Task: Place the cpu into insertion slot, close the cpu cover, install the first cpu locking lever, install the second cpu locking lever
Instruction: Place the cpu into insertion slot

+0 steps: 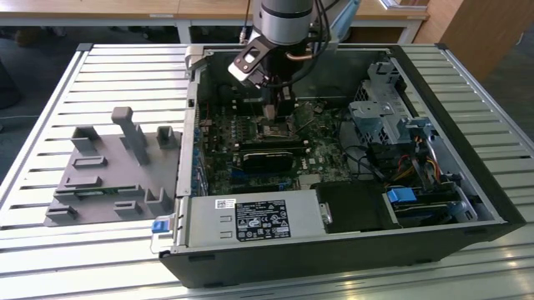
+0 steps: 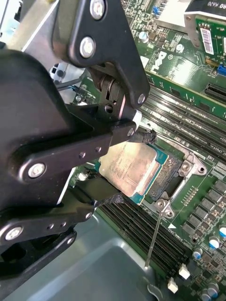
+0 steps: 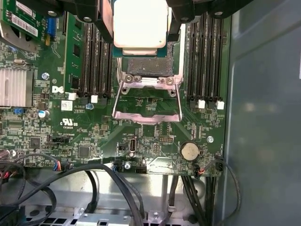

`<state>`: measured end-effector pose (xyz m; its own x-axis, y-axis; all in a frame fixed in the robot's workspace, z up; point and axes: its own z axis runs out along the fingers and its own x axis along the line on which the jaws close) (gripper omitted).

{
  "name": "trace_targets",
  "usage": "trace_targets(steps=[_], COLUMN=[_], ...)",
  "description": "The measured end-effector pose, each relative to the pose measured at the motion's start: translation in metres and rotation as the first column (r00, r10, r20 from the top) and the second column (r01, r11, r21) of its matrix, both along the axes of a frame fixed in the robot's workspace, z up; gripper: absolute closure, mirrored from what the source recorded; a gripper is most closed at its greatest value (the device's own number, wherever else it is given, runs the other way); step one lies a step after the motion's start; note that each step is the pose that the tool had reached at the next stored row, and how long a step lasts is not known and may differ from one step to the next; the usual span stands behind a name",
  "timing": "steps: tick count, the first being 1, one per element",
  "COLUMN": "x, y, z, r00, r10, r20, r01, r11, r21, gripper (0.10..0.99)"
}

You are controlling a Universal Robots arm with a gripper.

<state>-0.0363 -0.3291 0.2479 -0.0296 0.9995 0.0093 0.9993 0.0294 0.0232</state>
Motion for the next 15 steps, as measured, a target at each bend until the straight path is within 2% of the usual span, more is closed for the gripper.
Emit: trace_targets(steps=[8, 15], x=[0.0, 0.0], y=[0.0014, 0.0015], z=[-0.0109, -0.0133], r00=[1.0, 1.0], r10=[-0.001, -0.003], r20=[0.0003, 0.0003], r01=[0.001, 0.003], r11=[1.0, 1.0], r21=[0.0, 0.0], gripper=[0.549, 0.549])
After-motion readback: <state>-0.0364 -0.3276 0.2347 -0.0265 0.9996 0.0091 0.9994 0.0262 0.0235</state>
